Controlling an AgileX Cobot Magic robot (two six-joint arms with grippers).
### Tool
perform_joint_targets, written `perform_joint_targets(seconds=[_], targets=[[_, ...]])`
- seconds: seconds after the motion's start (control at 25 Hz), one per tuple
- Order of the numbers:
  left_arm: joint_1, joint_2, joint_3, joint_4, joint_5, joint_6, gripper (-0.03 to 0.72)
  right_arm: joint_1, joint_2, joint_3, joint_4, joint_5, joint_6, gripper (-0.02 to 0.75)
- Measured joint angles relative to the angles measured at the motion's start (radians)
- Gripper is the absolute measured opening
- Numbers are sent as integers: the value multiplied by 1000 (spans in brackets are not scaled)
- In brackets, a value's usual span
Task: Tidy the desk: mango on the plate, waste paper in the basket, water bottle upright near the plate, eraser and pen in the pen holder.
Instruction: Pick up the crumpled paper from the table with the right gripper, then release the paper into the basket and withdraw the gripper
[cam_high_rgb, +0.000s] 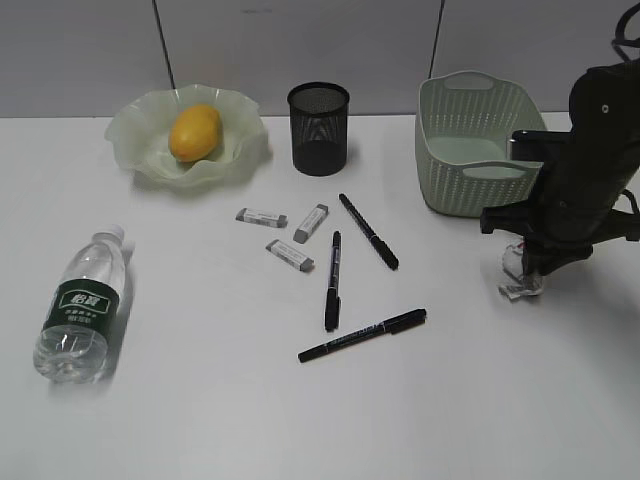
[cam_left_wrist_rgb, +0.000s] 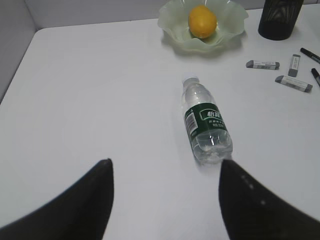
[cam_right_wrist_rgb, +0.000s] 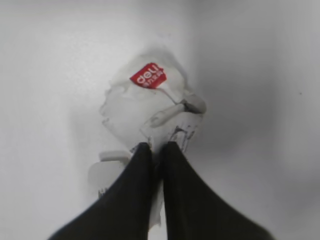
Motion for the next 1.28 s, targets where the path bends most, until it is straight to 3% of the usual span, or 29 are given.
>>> perform_joint_targets(seconds=[0.12, 0.44, 0.72, 0.96, 1.28], targets=[[0, 0, 0, 0, 0, 0, 500, 0, -15, -1, -5, 8, 0, 14], [0, 0, 0, 0, 0, 0, 498, 0, -215, -1, -2, 24, 0, 14], [0, 0, 0, 0, 0, -1, 498, 0, -375, -75, -2, -105, -24, 14], [0, 0, 0, 0, 0, -1, 498, 0, -334, -230, -45, -170, -53, 14], [0, 0, 0, 0, 0, -1, 498, 0, -84, -378, -141, -188, -55, 14]])
